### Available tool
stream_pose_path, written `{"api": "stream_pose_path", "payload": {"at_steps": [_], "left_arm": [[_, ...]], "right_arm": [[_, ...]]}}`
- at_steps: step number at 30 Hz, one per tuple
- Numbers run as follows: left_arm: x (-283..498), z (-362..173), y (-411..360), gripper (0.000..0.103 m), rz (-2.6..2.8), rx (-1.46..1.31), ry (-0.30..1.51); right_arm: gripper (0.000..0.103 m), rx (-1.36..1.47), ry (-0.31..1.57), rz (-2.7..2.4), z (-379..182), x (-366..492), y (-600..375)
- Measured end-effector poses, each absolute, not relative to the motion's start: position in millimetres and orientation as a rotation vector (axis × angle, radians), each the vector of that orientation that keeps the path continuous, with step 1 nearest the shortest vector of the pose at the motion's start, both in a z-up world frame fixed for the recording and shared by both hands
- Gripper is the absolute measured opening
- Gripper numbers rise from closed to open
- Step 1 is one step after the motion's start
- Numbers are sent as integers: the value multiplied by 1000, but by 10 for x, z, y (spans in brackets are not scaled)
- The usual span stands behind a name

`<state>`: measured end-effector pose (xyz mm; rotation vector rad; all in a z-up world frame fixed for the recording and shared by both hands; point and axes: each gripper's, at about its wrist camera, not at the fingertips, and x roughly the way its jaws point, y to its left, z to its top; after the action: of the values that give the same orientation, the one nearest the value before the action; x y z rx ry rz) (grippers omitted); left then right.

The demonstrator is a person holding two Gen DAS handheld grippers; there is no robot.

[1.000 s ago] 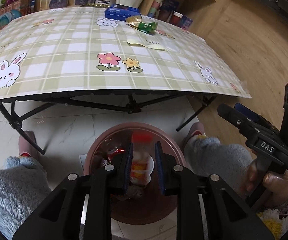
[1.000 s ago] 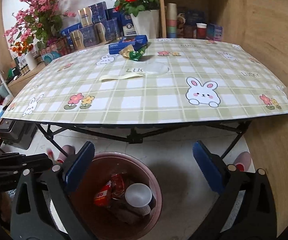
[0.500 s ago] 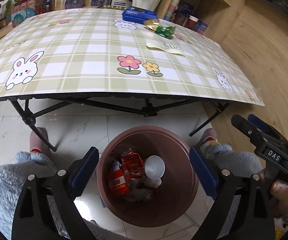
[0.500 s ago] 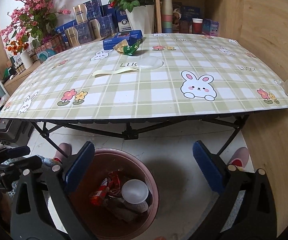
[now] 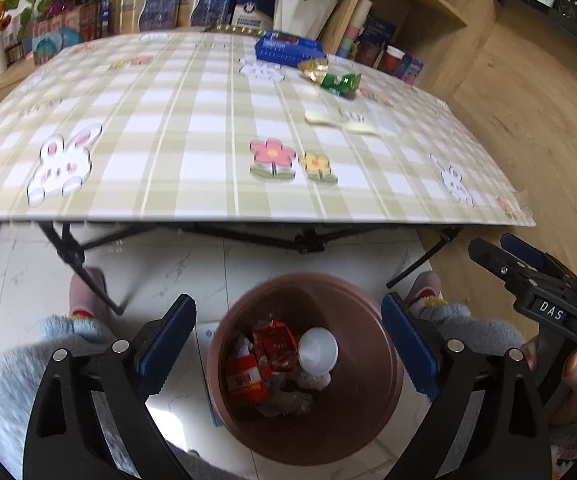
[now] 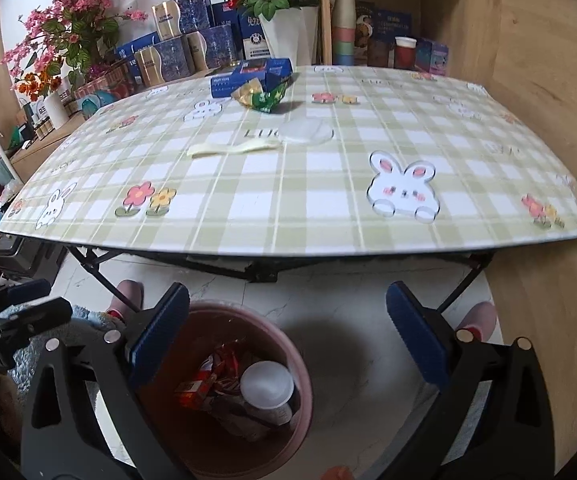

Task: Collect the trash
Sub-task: 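Lower the snack tube into the bin and open the left gripper, then grasp the white plastic fork with the left gripper while the right grasps the clear round lid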

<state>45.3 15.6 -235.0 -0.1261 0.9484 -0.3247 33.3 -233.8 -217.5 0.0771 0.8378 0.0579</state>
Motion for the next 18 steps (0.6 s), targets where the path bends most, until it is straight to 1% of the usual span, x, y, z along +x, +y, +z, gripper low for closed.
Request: {"api": "stream_pose_path", "payload": {"at_steps": [3,9,15,16,18], "left_arm": [[586,-2219,118,92,-332,-60,906],[1037,-1985,-25,92,-393,-17,845],[1594,-1945,-496,92,-503,140,828],[1650,-1971,-570,90,-521,162,832],[1797,-2033,-764,84,-562,232,840]], "right_arm": [[97,93,851,90,-2115,455,-2452],[97,96,869,100,-2032,702,-2648],[97,121,884,108,-2021,963,-2843],[97,133,887,119,-2029,993,-2871],[97,136,907,108,-2050,1078,-2926]]}}
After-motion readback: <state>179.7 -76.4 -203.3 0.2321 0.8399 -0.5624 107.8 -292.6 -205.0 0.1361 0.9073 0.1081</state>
